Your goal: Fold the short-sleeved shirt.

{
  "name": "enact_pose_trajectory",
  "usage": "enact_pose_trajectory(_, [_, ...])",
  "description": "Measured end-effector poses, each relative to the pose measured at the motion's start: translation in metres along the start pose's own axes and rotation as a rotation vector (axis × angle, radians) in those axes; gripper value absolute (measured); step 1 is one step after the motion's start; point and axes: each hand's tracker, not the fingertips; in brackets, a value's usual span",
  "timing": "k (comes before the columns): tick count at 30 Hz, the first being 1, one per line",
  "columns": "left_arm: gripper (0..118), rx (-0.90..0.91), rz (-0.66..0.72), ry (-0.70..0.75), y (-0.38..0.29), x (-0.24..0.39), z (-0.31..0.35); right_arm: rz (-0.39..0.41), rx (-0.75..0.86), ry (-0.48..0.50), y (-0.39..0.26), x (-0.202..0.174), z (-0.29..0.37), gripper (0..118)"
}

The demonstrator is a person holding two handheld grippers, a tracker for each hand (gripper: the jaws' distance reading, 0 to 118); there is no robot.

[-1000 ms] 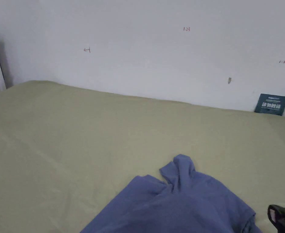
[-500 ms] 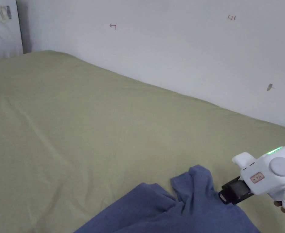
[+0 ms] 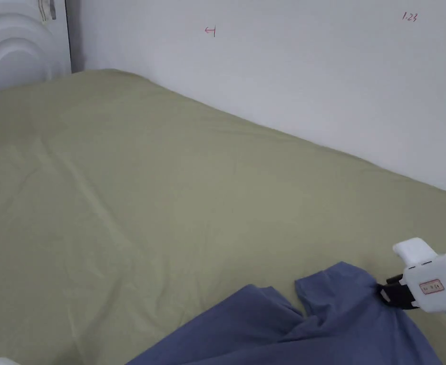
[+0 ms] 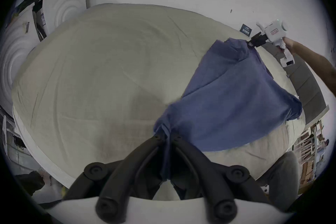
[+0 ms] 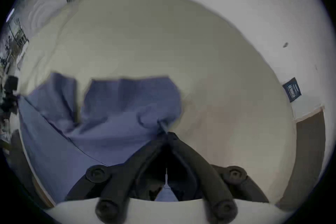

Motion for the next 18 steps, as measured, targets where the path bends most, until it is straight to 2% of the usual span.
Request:
enact_pose_trajectory(2, [6, 0.022, 0.002, -0.009, 0.006, -0.001, 0.006, -0.056, 0.113, 0.004, -0.006, -0.007, 0.034, 0])
enact_pose_trajectory(7, [6, 0.158, -0.063, -0.042, 0.058, 0.003, 0.036, -0.079, 0.346, -0.054, -0.009, -0.011, 0.124, 0])
enact_pose_trajectory(10, [6, 0.247, -0.112, -0.041, 0.113, 0.004, 0.052, -0.121, 0.449, -0.149, 0.002, -0.001, 0.173, 0])
enact_pose_trajectory(11, [6, 0.285, -0.127, -0.039, 0.134, 0.006, 0.058, -0.151, 0.479, -0.143, 0.004, 0.004, 0.192, 0])
enact_pose_trajectory(13, [6, 0.363, -0.163, -0.04, 0.173, 0.01, 0.069, -0.177, 0.551, -0.193, 0.016, 0.018, 0.217, 0])
enact_pose_trajectory(16, [6, 0.428, -0.219, -0.018, 0.237, 0.018, 0.083, -0.21, 0.631, -0.293, 0.031, 0.036, 0.255, 0])
enact_pose_trajectory(18, [6, 0.471, -0.25, 0.021, 0.279, 0.025, 0.092, -0.242, 0.675, -0.311, 0.041, 0.048, 0.28, 0])
